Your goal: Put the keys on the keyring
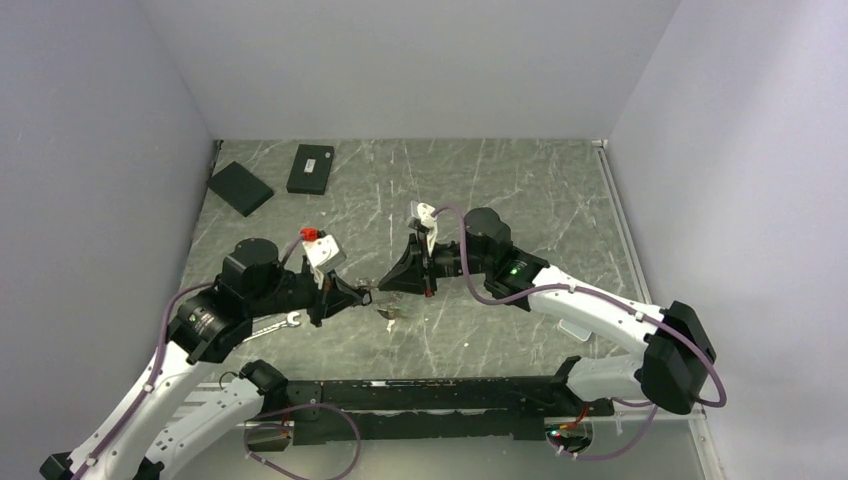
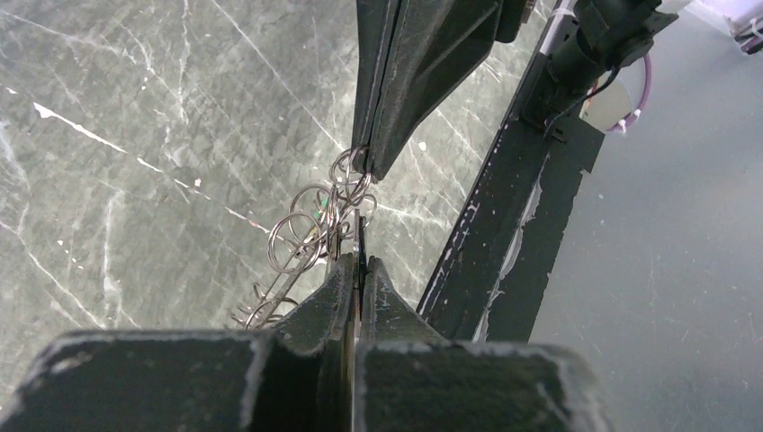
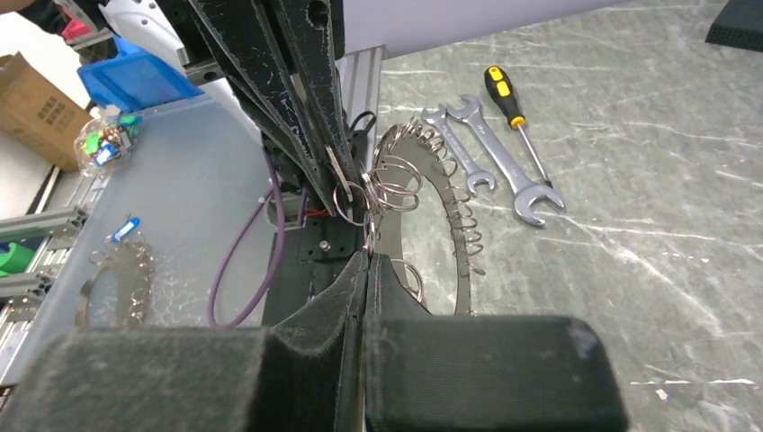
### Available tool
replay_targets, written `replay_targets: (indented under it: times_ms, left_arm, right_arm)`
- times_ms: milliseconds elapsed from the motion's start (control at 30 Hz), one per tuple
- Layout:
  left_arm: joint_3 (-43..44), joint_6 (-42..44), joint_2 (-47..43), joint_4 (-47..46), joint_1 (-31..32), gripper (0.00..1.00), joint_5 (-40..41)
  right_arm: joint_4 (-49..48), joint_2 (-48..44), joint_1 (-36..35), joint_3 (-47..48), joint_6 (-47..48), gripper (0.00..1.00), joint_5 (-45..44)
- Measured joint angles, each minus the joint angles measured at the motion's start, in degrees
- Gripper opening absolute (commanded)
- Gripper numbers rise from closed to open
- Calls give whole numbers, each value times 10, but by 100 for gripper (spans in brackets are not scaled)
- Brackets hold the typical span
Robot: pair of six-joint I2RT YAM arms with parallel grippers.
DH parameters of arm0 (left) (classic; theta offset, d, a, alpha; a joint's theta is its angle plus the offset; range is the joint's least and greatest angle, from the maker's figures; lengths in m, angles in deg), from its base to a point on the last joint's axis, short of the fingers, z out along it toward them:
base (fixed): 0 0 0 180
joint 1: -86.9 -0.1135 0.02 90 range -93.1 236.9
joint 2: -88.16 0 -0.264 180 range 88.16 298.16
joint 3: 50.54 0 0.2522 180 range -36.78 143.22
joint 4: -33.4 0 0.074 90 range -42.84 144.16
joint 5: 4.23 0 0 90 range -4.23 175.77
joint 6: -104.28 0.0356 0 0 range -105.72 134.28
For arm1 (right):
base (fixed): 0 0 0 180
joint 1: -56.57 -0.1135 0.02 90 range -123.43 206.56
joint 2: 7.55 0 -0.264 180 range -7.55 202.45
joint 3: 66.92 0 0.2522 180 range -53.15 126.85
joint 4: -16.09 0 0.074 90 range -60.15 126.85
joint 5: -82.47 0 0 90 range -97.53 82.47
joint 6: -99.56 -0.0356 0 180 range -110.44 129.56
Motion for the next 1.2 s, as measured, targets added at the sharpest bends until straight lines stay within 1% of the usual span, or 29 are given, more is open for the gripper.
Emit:
replay_targets:
  times_ms: [100, 300, 433, 533, 633, 800, 967, 1200]
  left_arm:
    - [11, 16, 10, 19, 0, 0, -9]
    - [60, 43, 48, 56, -1, 0, -31]
    - [89, 50, 78, 68, -1, 0, -52]
    - [98, 61, 108, 82, -3, 0, -78]
    - [105, 73, 122, 102, -3, 0, -87]
    - [120, 90, 126, 135, -3, 0, -88]
    - [121, 92, 120, 146, -3, 0, -87]
    - [100, 86, 77, 138, -4, 0, -84]
  right_arm:
    - [6, 5, -1, 1, 1, 0, 9]
    - [35, 13, -12, 27, 22, 0, 13]
    - [75, 22, -27, 44, 50, 0, 4]
    - [97, 27, -36, 52, 69, 0, -7]
    - [114, 27, -39, 52, 84, 0, -16]
    - [120, 25, -42, 53, 103, 0, -22]
    - [121, 22, -45, 53, 110, 0, -35]
    - [120, -5, -47, 53, 114, 0, -72]
